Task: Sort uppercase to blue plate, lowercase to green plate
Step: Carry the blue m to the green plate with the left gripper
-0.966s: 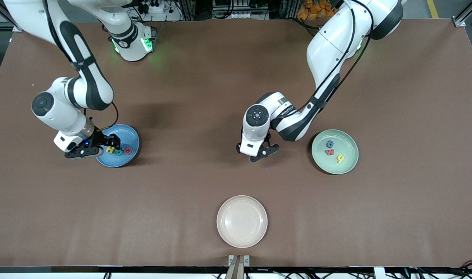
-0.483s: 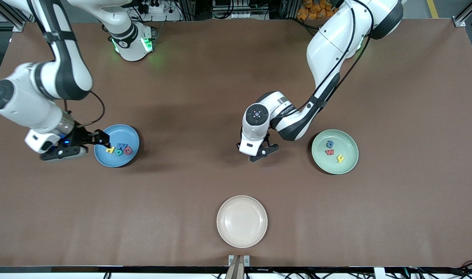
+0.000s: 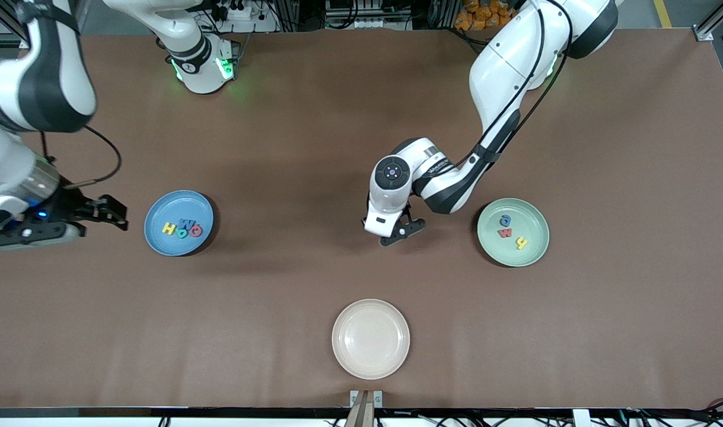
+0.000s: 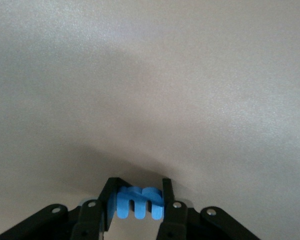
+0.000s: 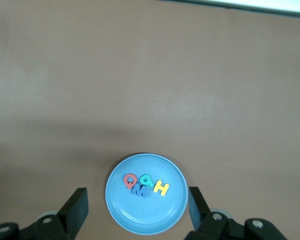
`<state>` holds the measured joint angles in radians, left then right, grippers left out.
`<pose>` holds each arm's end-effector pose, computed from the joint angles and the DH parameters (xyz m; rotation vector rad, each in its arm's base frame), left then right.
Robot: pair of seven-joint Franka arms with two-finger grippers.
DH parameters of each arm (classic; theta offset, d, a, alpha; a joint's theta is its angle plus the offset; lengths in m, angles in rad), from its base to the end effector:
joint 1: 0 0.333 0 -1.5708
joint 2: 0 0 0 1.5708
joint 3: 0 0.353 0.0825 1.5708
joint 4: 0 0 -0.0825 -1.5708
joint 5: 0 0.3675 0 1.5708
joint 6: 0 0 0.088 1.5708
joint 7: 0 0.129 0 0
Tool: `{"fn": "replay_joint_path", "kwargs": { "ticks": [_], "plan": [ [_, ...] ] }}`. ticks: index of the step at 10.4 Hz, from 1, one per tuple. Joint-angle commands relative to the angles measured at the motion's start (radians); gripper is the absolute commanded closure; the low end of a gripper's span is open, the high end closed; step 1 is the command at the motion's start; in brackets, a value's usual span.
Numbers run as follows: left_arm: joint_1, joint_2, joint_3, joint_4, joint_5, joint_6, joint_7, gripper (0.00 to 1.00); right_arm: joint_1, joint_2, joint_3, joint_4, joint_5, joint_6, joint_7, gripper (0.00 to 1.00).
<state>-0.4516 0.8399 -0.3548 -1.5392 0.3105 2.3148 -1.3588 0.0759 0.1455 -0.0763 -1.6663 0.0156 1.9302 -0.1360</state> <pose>0.5340 -0.4795 0.1903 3.0476 0.6957 -0.0505 0.6119 0.0040 0.5452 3.1250 0.2072 0.1863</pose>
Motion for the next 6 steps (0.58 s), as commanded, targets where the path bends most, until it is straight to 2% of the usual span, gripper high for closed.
{"fn": "replay_joint_path", "kwargs": {
  "ticks": [1, 2, 4, 6],
  "plan": [
    [0.054, -0.074, 0.000, -0.045, 0.018, -0.034, -0.003, 1.00, -0.010, 0.020, 0.007, 0.137, -0.038, -0.100, 0.024, 0.08],
    [0.086, -0.100, 0.000, -0.056, 0.018, -0.050, 0.006, 1.00, -0.010, 0.020, 0.007, 0.170, -0.039, -0.127, 0.026, 0.00],
    [0.161, -0.134, 0.000, -0.065, 0.018, -0.116, 0.073, 1.00, -0.004, 0.014, 0.009, 0.201, -0.039, -0.132, 0.070, 0.00],
    [0.247, -0.186, -0.001, -0.154, 0.018, -0.146, 0.168, 1.00, 0.002, 0.011, 0.013, 0.226, -0.032, -0.176, 0.114, 0.00]
  ]
}}
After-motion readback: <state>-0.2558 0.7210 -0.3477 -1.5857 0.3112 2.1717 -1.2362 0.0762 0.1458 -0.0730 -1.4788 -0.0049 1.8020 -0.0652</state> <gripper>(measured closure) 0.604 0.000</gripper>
